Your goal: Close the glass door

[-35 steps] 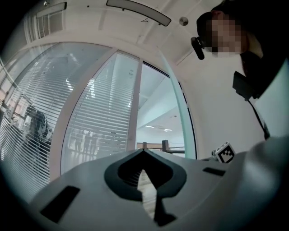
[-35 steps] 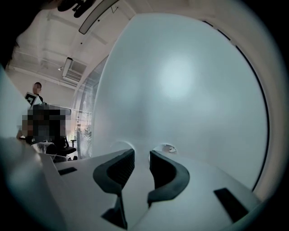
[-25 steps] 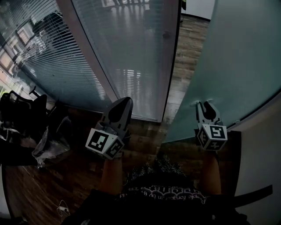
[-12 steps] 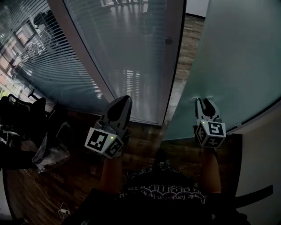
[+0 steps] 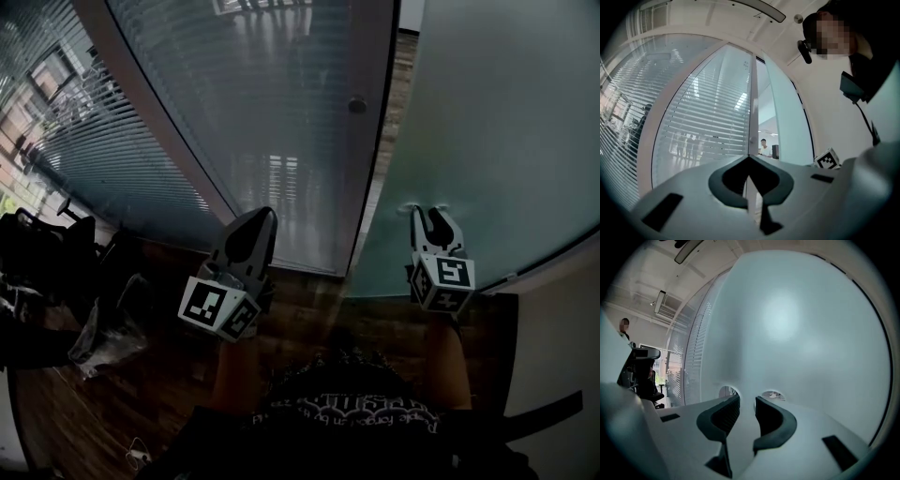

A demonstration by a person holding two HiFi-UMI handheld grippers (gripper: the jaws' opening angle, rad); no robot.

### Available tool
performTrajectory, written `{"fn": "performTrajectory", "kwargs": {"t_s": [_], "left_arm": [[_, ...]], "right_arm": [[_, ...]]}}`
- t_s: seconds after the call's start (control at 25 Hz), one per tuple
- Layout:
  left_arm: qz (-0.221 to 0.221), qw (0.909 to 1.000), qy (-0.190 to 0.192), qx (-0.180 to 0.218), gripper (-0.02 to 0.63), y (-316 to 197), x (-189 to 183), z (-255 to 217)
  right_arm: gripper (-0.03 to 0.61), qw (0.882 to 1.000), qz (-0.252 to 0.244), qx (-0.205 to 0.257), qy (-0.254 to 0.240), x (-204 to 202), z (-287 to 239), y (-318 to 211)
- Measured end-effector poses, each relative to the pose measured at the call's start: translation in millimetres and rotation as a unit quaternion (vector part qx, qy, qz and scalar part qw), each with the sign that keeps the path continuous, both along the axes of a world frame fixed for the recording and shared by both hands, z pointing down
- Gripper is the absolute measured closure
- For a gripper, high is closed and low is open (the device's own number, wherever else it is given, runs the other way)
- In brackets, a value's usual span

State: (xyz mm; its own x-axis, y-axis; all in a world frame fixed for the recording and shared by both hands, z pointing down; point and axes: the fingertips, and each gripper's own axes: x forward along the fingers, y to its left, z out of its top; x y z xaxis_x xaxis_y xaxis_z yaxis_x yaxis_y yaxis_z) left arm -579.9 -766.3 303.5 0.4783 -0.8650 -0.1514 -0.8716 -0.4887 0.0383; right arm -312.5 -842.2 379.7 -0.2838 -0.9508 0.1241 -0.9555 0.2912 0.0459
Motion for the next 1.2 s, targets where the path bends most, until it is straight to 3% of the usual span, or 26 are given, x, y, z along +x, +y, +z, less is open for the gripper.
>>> {"fn": "performTrajectory", "kwargs": {"t_s": [0.32,1.2], "left_arm": [[-0.004,1.0,0.001,0.0,0.612,-26,11,-3],[-0.039,0.999,-0.003,-0.02,0.612,-68,-6,6]], "right_arm": [[0.472,1.0,-0.003,0.0,0.001,6,-1,-33],[0.471,1.0,-0.004,-0.004,-0.004,2,-1,-103]]}}
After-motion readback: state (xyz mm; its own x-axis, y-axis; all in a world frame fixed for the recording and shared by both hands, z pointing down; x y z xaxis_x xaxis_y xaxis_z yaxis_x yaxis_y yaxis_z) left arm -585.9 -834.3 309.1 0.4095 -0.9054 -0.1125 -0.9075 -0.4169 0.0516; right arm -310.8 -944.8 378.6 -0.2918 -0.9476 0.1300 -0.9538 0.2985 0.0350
